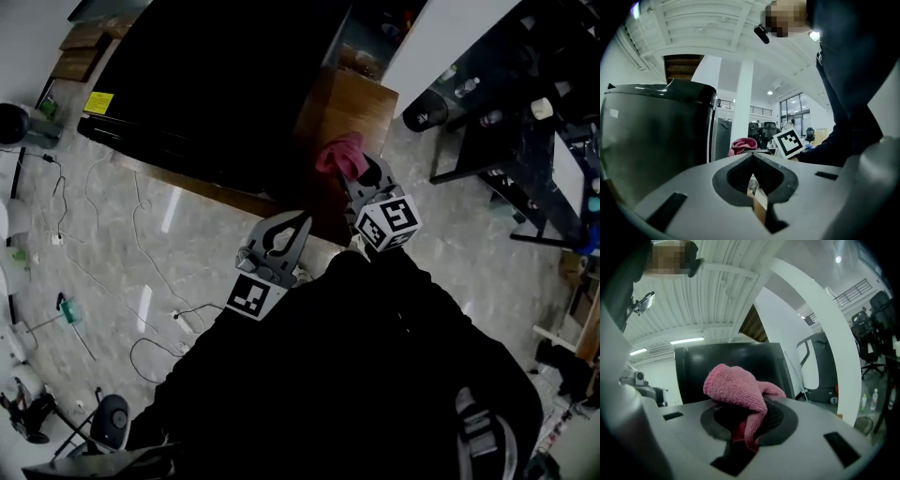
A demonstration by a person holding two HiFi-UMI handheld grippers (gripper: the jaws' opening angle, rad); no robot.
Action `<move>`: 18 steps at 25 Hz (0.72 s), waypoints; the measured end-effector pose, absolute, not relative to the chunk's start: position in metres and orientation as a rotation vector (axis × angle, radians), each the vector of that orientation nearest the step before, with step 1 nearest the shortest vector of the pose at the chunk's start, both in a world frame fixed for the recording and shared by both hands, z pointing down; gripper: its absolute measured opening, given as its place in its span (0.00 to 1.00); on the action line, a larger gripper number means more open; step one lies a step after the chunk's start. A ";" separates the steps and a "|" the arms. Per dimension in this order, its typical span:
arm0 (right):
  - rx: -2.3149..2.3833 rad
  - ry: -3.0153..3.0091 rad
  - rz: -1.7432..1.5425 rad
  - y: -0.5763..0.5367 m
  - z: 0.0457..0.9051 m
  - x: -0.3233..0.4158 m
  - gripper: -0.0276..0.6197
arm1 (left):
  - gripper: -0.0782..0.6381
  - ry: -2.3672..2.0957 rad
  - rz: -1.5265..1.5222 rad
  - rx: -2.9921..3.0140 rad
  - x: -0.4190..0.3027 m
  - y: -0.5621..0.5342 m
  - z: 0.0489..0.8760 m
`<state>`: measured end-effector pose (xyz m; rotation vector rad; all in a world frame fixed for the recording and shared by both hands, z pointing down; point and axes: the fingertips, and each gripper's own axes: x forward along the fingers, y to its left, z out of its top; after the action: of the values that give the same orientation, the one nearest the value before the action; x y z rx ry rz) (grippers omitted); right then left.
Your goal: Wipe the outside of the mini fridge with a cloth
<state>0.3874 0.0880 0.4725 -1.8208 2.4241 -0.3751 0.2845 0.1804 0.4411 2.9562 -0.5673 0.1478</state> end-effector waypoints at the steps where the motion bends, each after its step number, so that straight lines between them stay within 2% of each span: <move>1: -1.825 2.410 -0.424 0.098 0.484 0.378 0.18 | 0.11 -0.560 0.159 2.962 0.279 0.183 0.446; 9: -1.711 2.167 -0.903 0.136 0.574 0.322 0.17 | 0.11 -0.546 0.237 2.975 0.258 0.192 0.480; 18: -1.534 1.909 -1.164 0.097 0.605 0.315 0.16 | 0.11 -0.598 0.318 2.999 0.280 0.175 0.497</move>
<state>0.3150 0.0968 0.6048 -1.5337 1.9090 -1.1639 0.2795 0.1747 0.4966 2.9994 -0.5977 0.3178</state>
